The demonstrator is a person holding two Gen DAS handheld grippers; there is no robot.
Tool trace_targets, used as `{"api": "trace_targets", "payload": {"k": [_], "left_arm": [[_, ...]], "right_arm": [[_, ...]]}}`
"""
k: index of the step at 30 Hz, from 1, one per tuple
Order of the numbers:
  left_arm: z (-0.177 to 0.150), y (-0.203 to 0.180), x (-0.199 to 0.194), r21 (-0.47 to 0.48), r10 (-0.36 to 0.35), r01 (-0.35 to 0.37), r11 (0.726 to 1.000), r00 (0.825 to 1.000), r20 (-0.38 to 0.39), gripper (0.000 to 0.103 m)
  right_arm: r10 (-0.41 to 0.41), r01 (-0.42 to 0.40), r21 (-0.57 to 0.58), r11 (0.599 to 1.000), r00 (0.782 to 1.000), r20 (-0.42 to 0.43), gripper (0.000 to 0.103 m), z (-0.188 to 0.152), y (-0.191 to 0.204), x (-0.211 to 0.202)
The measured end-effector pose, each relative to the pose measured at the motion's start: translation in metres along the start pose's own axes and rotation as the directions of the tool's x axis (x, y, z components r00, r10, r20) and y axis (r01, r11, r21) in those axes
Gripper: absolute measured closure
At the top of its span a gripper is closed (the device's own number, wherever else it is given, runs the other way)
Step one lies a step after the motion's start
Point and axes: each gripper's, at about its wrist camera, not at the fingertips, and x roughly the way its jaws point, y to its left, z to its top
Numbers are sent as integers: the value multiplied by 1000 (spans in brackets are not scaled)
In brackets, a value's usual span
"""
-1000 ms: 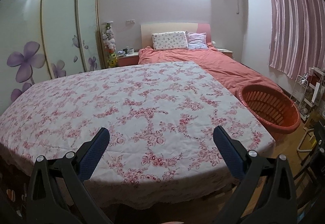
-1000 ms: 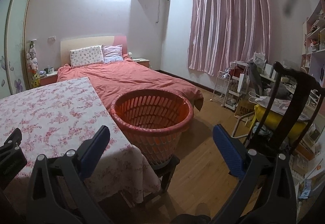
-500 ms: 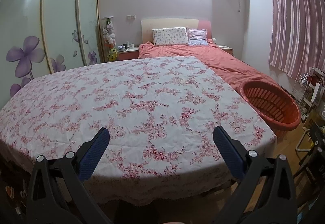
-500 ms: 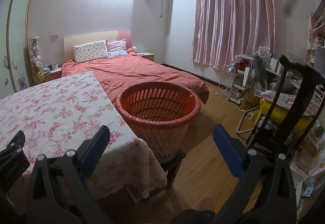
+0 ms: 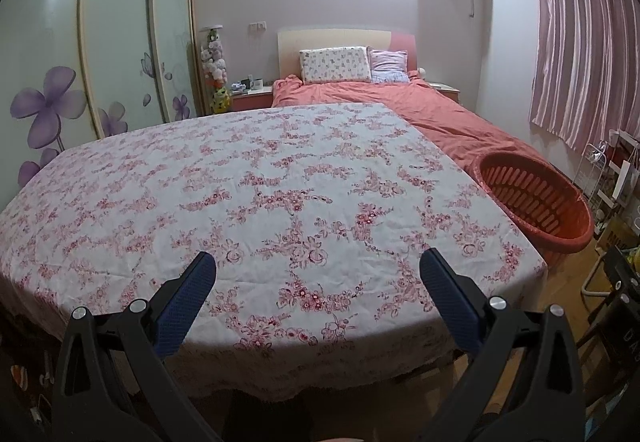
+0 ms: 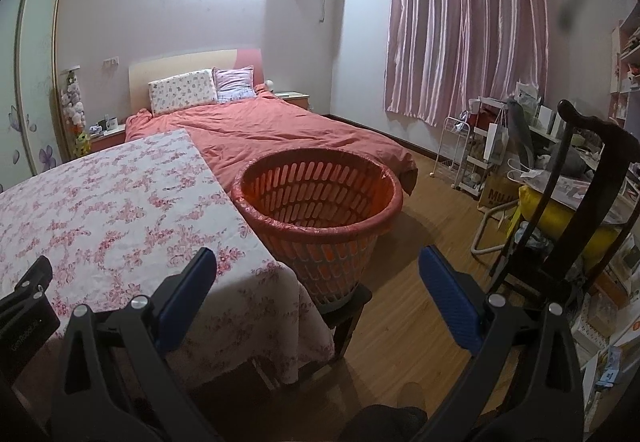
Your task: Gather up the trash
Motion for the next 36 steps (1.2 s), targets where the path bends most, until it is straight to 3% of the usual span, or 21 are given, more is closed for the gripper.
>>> {"api": "trace_targets", "payload": {"k": [36], "left_arm": [[-4, -3, 1, -1, -31, 31, 1000, 999, -15, 3]], "right_arm": [[5, -5, -3, 1000, 1000, -15, 4, -6, 2, 6]]}}
